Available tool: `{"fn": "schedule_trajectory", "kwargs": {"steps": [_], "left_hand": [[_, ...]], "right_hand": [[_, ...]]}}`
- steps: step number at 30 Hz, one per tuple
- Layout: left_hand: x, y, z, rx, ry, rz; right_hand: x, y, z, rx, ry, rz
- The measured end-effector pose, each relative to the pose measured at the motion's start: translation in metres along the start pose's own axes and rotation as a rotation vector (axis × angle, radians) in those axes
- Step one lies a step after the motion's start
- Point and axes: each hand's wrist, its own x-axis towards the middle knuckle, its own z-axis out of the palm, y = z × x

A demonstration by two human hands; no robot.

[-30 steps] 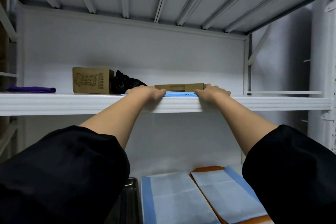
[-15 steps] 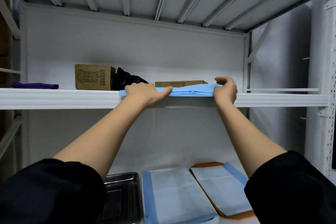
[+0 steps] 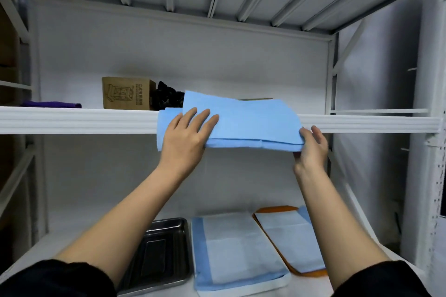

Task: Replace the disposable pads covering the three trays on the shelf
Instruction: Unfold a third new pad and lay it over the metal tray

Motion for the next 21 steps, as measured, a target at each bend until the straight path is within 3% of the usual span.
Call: {"fn": "schedule_trajectory", "kwargs": {"steps": [6,10,17,21], "left_hand": [[-0.053,0.013,0.003,0.025,0.087,-0.019],[-0.078,0.019,0.008,0.012,0.071,-0.022],[-0.130,0.019,0.020,0.019,-0.028,0.073],[-0.153,0.019,0.025,-0.046,-0.143,-0.067]], "right_hand": [[-0.001,0.000,-0.032,-0.407,-0.453,0.213],[-0.005,0.004,-0.041,-0.514,-0.593,0.232],[-0.013,0.040,-0.059,-0.583,-0.532,0.130],[-0.017,0.063,-0.070,-0.618,-0.473,0.103]]}}
